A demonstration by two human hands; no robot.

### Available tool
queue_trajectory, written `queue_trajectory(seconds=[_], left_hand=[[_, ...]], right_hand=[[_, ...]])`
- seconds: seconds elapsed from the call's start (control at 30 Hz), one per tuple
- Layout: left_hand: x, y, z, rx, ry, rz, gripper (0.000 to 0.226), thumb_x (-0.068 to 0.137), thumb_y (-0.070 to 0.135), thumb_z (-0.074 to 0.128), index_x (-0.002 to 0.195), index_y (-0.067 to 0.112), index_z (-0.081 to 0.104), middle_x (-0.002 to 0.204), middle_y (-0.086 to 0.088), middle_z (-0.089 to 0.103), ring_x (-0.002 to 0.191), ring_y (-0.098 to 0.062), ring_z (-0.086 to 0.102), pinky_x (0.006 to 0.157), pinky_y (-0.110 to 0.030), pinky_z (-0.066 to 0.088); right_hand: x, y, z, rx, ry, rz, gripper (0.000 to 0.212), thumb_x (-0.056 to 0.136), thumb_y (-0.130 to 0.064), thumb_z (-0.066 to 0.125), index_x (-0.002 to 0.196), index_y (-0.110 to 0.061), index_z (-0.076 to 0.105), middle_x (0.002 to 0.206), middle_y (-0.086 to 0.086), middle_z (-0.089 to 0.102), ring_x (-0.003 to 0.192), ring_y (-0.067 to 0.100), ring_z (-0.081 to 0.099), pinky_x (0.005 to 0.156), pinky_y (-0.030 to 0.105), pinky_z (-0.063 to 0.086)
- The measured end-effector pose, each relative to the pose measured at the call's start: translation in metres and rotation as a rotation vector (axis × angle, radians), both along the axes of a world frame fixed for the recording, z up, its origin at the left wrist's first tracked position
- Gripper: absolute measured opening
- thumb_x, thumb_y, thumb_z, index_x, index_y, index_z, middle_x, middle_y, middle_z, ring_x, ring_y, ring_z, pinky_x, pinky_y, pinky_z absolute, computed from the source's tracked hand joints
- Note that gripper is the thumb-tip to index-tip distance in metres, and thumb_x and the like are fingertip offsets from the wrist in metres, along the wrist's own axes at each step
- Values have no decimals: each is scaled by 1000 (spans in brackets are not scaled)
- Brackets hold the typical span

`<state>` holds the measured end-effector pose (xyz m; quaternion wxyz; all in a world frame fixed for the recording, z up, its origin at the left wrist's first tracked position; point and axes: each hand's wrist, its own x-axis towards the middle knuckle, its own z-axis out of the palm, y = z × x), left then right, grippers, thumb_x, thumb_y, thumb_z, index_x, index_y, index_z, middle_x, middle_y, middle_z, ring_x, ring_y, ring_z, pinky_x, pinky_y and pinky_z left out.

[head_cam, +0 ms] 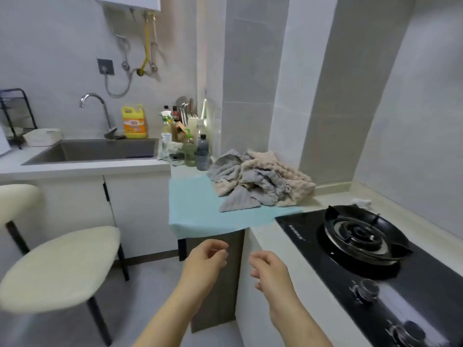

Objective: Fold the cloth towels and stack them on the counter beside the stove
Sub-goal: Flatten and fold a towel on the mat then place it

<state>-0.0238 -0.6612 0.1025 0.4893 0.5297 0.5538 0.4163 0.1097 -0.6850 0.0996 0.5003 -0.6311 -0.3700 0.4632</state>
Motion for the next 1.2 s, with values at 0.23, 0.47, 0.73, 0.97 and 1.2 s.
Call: queue_trajectory(seconds=[0.23,0.47,0.73,0.97,1.2], left_hand=[[-119,94,-7,-40,47,13,13,93,15,52,93,24,61,96,-2,66,77,-10,60,63,-20,43],[-159,183,-22,-87,53,7,15,92,16,49,99,23,62,96,-1,66,81,-10,61,68,-23,43],[-159,327,-32,-118,73,-67,16,93,14,47,98,21,60,95,-1,62,79,-9,59,68,-21,45],[-123,468,-28,-92,154,-164,17,90,14,48,91,26,61,95,-1,65,79,-12,61,66,-21,44],[-71,565,-55,-27,217,-445,19,90,14,51,82,29,60,81,1,63,80,-16,60,62,-21,41]], right_hand=[[-126,97,-3,-33,43,75,10,94,-14,51,88,-20,57,91,-2,56,83,11,52,73,24,42],[-159,185,-23,-77,25,33,10,94,-13,50,90,-17,58,91,-2,56,88,15,52,79,27,43],[-166,335,-44,-72,70,-24,10,92,-9,50,90,-15,57,85,-2,55,80,17,50,64,25,40],[-125,467,-43,-11,67,-272,9,89,-5,52,89,-12,58,82,-2,54,75,15,48,61,24,36],[-75,519,-74,32,-159,-796,22,83,2,53,80,-19,59,87,6,62,85,23,57,73,32,43]])
